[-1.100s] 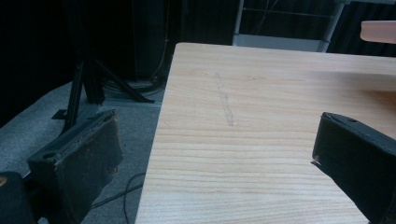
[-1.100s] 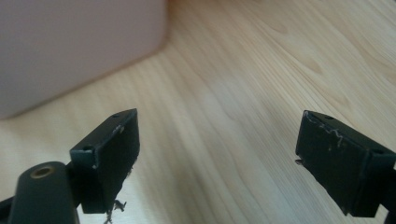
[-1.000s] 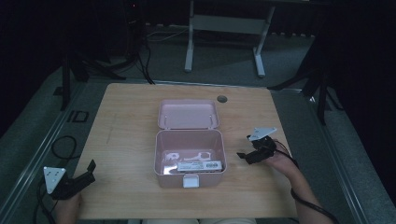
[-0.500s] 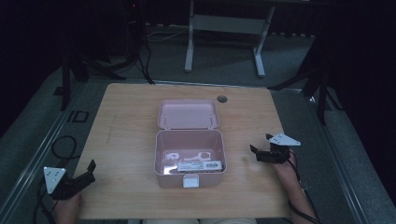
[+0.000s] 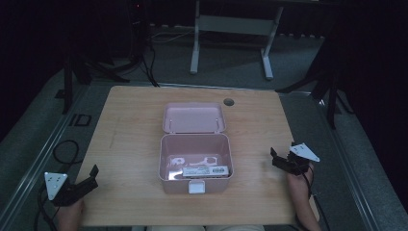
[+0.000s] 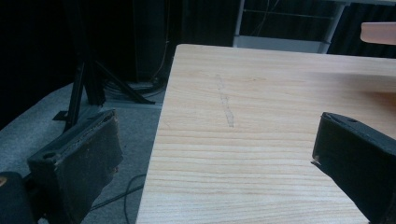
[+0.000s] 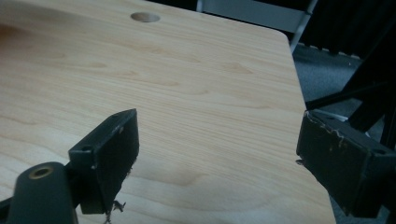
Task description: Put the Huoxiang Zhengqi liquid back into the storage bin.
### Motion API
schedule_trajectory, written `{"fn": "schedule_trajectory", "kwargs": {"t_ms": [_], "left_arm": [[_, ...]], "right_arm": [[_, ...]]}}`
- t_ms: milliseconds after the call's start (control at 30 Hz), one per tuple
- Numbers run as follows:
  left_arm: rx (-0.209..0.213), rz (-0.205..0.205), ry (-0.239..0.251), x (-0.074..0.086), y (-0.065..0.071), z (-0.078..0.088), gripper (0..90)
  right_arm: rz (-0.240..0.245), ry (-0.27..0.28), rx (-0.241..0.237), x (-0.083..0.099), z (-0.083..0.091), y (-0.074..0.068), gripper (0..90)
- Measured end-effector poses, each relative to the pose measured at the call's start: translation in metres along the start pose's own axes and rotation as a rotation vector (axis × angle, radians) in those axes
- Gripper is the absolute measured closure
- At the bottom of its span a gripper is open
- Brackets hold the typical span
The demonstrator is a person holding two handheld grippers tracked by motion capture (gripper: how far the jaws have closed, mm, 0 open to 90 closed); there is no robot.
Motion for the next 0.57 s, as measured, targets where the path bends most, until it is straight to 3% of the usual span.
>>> {"fn": "schedule_trajectory", "kwargs": {"t_ms": [67,233,567], "left_arm": [[0.0,0.0,-0.001,0.0,0.0,0.0,1.6],[0.0,0.002,0.002,0.0,0.0,0.0,1.6],[-0.002,-0.003,0.01,0.0,0.001,0.001,1.6]], "right_arm": [[-0.027,0.002,0.013,0.001,0.002,0.004,13.0],[-0.033,-0.01,0.042,0.005,0.007,0.01,13.1],[-0.058,-0.002,0.035,0.006,0.007,0.016,13.1]]}}
Point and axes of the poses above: each handheld gripper's, and its own axes: z roughly backward along the jaws, x roughly out of its underside, y roughly to its right, the point moved 1 cm from there along -z, roughly forward along the jaws, and after that the axes turned 2 degrees about -z, right-handed, at the moved point
